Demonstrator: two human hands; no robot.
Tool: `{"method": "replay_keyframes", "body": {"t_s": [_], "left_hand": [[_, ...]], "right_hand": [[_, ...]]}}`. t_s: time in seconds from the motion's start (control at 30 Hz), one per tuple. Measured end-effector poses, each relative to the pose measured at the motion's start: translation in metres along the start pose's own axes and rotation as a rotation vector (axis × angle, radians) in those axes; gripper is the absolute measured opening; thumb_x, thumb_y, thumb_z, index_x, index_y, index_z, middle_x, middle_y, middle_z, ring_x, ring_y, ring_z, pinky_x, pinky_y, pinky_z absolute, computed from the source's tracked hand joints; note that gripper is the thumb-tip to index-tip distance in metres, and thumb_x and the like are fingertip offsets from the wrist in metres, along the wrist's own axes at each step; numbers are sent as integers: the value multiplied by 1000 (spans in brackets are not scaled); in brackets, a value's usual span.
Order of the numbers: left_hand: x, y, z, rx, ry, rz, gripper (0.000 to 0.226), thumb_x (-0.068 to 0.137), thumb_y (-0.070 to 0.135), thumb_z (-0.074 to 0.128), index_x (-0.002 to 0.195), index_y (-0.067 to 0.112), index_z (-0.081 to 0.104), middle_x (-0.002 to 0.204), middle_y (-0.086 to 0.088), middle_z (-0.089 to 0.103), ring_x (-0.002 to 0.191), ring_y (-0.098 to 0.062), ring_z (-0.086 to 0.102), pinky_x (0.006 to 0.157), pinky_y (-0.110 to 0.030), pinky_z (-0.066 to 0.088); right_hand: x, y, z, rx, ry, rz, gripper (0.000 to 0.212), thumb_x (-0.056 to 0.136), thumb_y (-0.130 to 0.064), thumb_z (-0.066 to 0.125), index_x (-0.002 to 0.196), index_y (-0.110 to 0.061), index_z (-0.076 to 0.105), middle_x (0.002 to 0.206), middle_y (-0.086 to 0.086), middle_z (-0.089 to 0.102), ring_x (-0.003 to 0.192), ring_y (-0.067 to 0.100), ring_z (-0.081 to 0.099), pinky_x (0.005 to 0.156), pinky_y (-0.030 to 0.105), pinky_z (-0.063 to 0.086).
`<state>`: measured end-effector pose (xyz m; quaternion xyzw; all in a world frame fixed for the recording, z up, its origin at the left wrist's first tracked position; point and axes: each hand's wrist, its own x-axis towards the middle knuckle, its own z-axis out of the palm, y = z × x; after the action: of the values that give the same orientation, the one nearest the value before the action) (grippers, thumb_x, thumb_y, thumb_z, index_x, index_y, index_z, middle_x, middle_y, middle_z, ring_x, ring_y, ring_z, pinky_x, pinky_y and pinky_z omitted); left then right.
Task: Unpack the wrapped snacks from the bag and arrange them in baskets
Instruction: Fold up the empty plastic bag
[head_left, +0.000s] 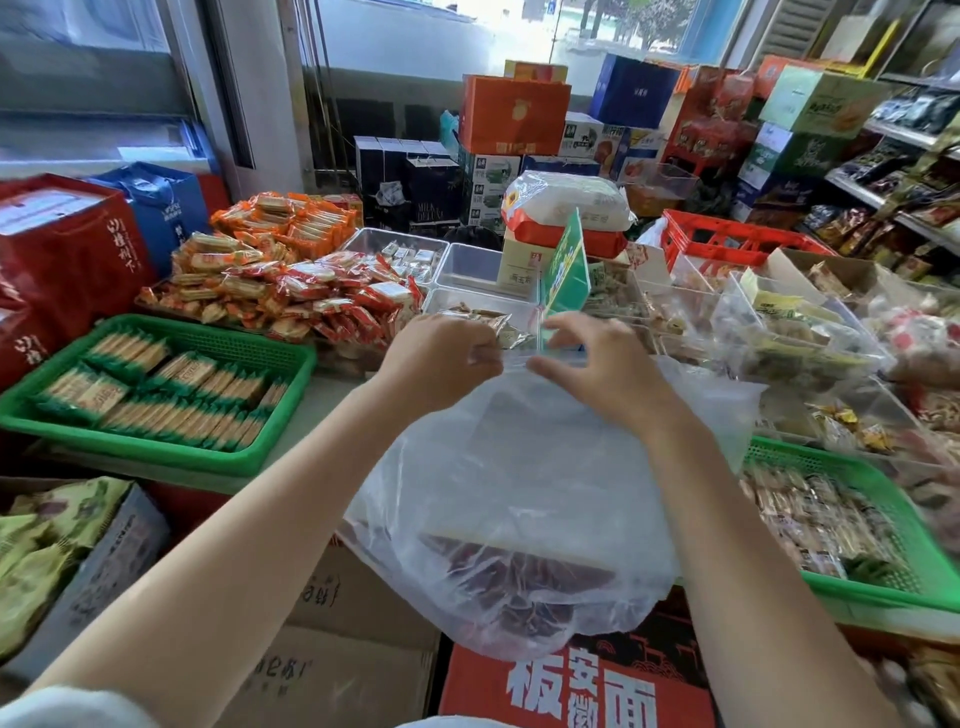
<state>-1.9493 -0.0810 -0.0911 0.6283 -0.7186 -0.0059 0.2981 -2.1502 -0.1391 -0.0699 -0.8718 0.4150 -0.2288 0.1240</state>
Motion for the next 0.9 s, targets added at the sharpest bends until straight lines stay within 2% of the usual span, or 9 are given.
{"method": "replay_keyframes", "body": {"t_s": [0.1,0.17,0.27,0.3,0.47,0.57,0.7,0.8,0.9], "left_hand": [[5,10,-4,21,35,60,14,89,32,71,91,20,76,85,3,73,80,-24,62,88,-38,46],[2,-1,-11,-8,73,-2,16,87,33,75,94,19,78,81,7,69,75,-17,60,89,-33,45],[-5,-22,-15,-230,85,-168,13,84,29,80,93,19,79,76,11,69,65,1,61,69,-8,45],[-7,-24,-13,-309,105,-194,11,83,26,80,92,19,80,75,14,69,63,6,61,66,-6,44],[-6,7,2,-565,110,-181,4,87,16,77,91,15,77,70,16,68,60,1,63,63,-21,55],[-2,17,4,-656,129,-158,12,88,16,77,96,14,68,82,7,72,69,-6,68,62,-23,56],[1,15,3,-685,69,-111,26,82,21,82,94,22,59,96,5,72,91,-9,70,88,-28,57],[7,15,8,-633,-39,-102,17,82,21,82,83,30,67,88,12,71,89,-8,69,95,-39,55],[14,22,9,-659,15,-100,15,86,16,78,80,28,70,84,8,71,81,-11,67,88,-35,57]], "right_hand": [[5,-5,10,-1,41,-47,15,88,-28,75,93,-14,78,86,2,74,82,21,64,85,38,47],[2,7,4,29,74,26,10,89,-24,74,86,-14,76,80,1,72,76,19,62,75,34,47],[-5,23,-6,97,69,110,11,91,-23,73,85,-14,75,78,1,71,73,15,62,68,30,44],[-6,23,-7,108,49,115,11,91,-24,72,87,-14,75,82,1,71,76,13,63,69,29,44],[-3,-3,1,282,-16,48,26,91,-38,71,109,-18,71,102,-6,71,95,6,64,82,21,49],[0,-11,-1,358,85,6,16,92,-27,72,94,-12,74,86,-4,72,81,-2,64,78,20,50],[1,-10,-11,445,155,36,15,94,-20,69,88,-8,74,78,3,73,73,12,68,75,21,52],[3,-12,-15,528,202,53,20,98,-20,65,93,-4,75,80,13,74,68,17,68,73,21,53],[4,-13,-19,519,228,41,19,99,-19,62,96,-6,74,80,12,74,65,14,68,70,16,53]]}}
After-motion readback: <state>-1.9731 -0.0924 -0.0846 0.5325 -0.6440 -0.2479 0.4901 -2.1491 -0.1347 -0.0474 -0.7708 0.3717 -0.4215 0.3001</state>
